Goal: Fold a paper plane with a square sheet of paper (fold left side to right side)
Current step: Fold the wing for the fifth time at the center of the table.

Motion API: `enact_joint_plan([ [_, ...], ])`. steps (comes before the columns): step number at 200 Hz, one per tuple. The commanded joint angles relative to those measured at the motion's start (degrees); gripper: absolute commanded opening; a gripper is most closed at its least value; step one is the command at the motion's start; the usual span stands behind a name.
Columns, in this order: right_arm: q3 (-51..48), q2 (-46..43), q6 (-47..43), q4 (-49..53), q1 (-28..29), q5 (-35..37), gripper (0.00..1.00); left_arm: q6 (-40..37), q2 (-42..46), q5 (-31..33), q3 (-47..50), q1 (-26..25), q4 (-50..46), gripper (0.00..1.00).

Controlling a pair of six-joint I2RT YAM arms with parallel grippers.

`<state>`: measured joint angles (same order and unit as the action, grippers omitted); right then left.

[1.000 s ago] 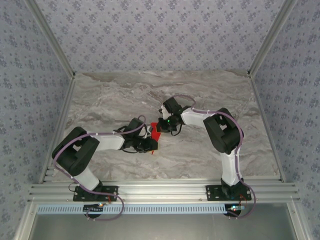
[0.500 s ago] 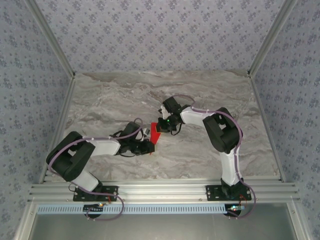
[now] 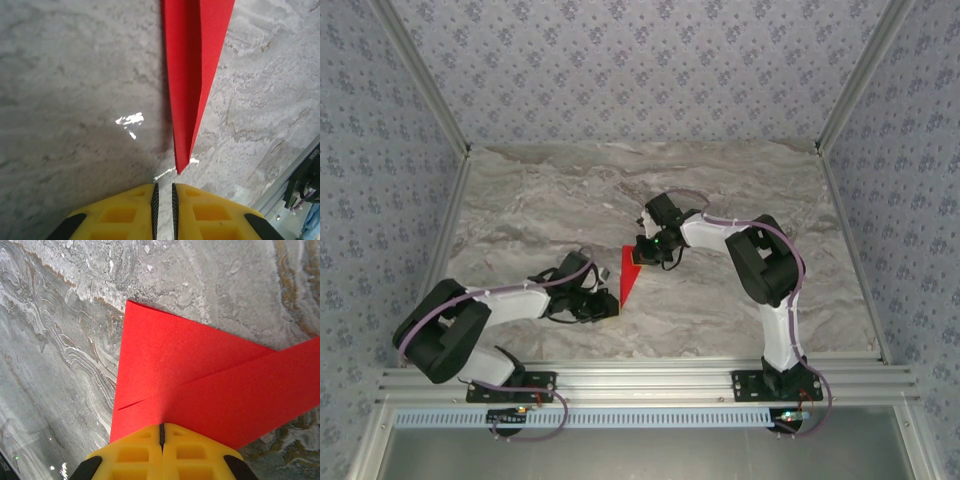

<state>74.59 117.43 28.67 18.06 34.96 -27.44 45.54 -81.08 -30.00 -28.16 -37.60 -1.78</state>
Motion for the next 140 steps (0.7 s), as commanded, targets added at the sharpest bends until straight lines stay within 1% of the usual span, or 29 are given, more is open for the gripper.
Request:
enact_joint_plan([
  [1, -0.5, 3.96, -1.15, 4.39, -0.69, 5.44, 0.02, -1.9, 2.07, -2.94, -6.38, 0.77, -3.81, 0.17],
  [33, -0.63, 3.95, -1.17, 4.38, -0.75, 5.73, 0.02, -3.48, -0.49, -4.49, -11.84, 0.76, -3.38, 0.17],
  [71, -0.65, 3.93, -1.35, 4.62, -0.68, 5.7, 0.02, -6.29, -9.9, -4.45, -17.07, 0.77, -3.39, 0.17],
  [109, -0.71, 3.69, -1.64, 5.05, -0.68, 5.98, 0.02, -7.7, -17.08, -2.96, -19.37, 0.86, -3.15, 0.17],
  [125, -0.75, 3.6, -1.77, 5.25, -0.68, 6.16, 0.02, -7.79, -18.46, -1.93, -18.95, 0.78, -3.43, 0.16],
  [140, -0.77, 3.51, -1.89, 5.39, -0.69, 6.31, 0.02, -8.68, -18.85, 0.47, -18.69, 0.19, -6.17, 0.16],
])
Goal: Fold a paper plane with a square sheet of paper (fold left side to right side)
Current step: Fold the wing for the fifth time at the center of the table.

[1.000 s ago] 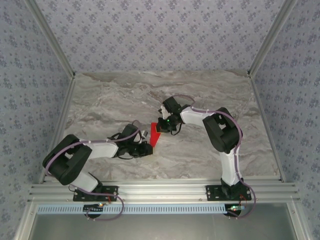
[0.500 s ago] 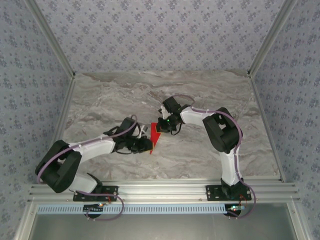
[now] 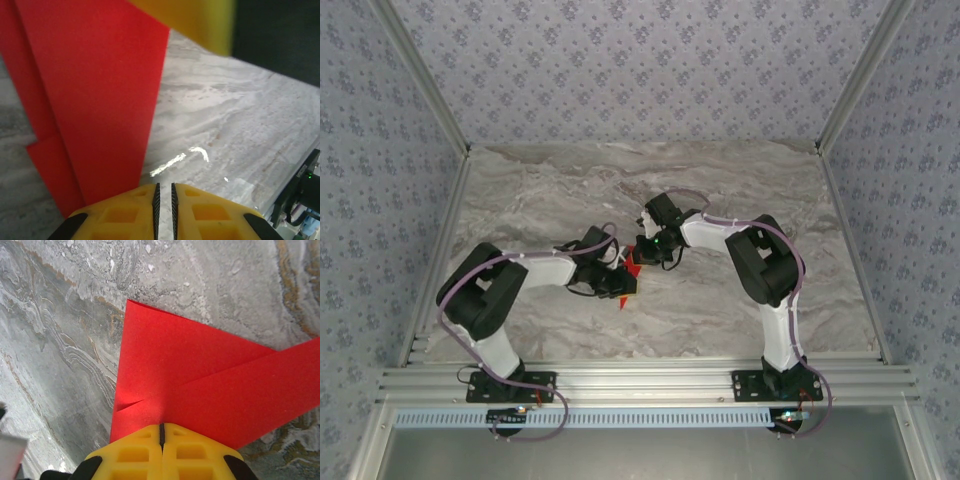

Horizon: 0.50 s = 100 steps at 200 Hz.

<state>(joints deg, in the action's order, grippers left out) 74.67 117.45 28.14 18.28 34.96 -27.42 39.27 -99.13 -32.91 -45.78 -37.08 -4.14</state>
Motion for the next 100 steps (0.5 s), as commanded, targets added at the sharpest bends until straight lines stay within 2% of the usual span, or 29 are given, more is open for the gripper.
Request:
enact_joint_plan([
  [1, -0.89, 3.49, -1.35, 5.18, -0.68, 6.26, 0.02, -2.47, -0.76, 3.51, -1.03, -0.35, -3.92, 0.16],
  [100, -1.39, 3.26, -1.77, 4.35, -1.12, 5.85, 0.02, 6.22, 11.0, 3.72, 17.79, -2.77, 5.64, 0.14],
])
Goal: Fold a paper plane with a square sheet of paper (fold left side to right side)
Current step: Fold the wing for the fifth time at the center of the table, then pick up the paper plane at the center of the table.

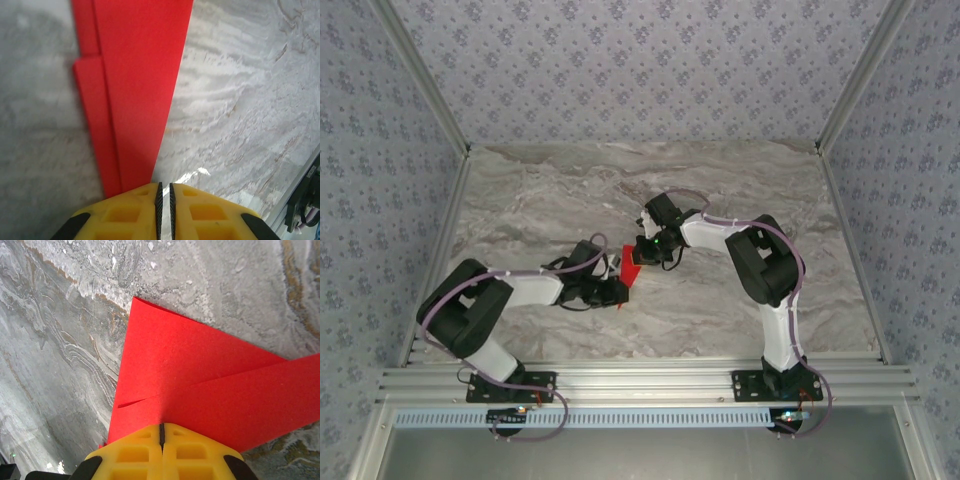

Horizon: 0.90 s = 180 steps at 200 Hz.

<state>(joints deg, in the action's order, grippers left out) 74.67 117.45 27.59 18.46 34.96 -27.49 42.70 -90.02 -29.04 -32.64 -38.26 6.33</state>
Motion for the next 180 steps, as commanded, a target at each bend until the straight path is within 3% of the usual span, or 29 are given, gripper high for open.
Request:
enact_joint_plan([
  [1, -1.42, 3.3, -1.29, 4.12, -1.08, 5.88, 0.02, 2.94, 2.05, -0.14, 4.85, -1.62, -4.74, 0.15],
  [31, -1.12, 1.73, -1.6, 2.6, -1.29, 4.72, 0.02, 4.31, 7.7, 0.5, 7.93, -1.73, -5.22, 0.14],
  [67, 1.12, -4.0, -3.32, 2.18, -1.36, 6.02, 0.08, 2.23, 17.42, 3.98, 5.44, -1.6, -12.97, 0.17],
  [102, 0.37, -12.21, -3.65, 4.62, -0.75, 14.68, 0.31, -0.91, 24.13, 12.19, 0.07, -0.88, -21.21, 0.32],
  [147, -0.27, -16.11, 1.89, 11.81, 6.81, 30.16, 0.59, -1.19, 27.08, 30.5, -4.62, -0.55, -27.65, 0.36],
  [180, 0.5, -13.77, 7.68, 11.71, 12.45, 35.62, 0.68, 0.12, 27.52, 34.36, -4.08, -0.42, -26.22, 0.37],
])
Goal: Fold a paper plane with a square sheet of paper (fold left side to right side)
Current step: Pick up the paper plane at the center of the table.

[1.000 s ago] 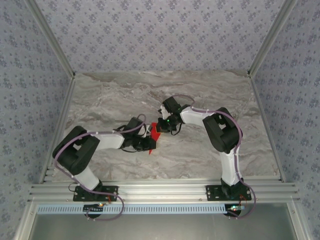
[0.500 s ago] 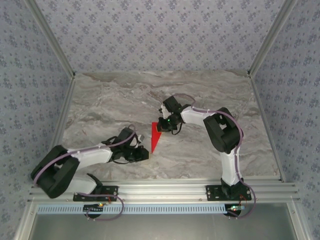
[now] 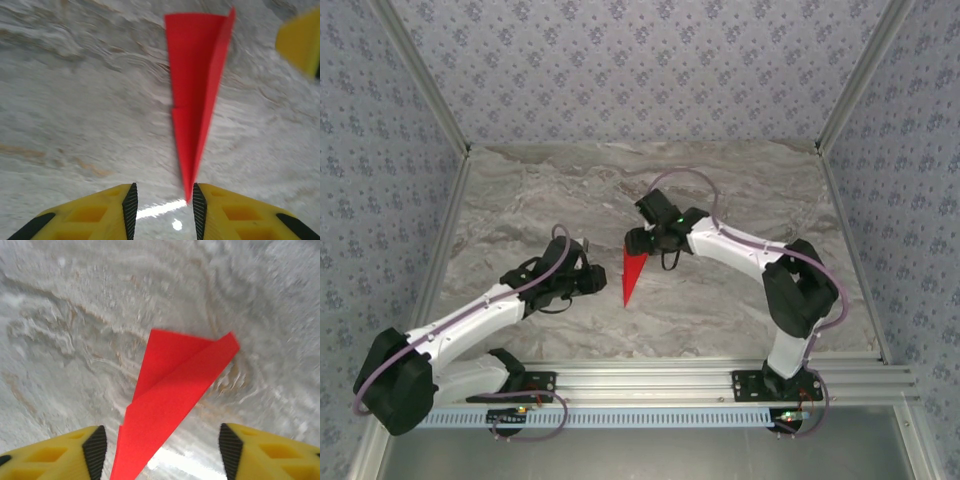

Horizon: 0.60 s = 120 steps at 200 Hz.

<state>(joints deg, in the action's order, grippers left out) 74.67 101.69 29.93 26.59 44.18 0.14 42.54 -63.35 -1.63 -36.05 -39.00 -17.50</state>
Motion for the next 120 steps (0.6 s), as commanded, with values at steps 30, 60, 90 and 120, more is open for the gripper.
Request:
enact_joint_plan([
  [30, 4.14, 6.34, 6.7, 3.37, 5.77, 8.02, 0.69, 0.83, 1.34, 7.61, 1.11, 0.35, -2.45, 0.38],
  [60, 6.53, 10.41, 8.05, 5.47, 6.75, 9.51, 0.68, 1.92, 2.51, 7.36, 3.18, 0.34, -1.63, 0.38],
  [90, 5.81, 11.0, 8.91, 6.69, 6.78, 10.06, 0.53, 1.92, 3.01, 7.52, 3.49, 0.41, -1.86, 0.39],
  [120, 3.5, 7.88, 9.08, 7.42, 6.68, 10.63, 0.32, 1.73, 2.49, 7.53, 3.1, 0.33, -2.01, 0.4],
])
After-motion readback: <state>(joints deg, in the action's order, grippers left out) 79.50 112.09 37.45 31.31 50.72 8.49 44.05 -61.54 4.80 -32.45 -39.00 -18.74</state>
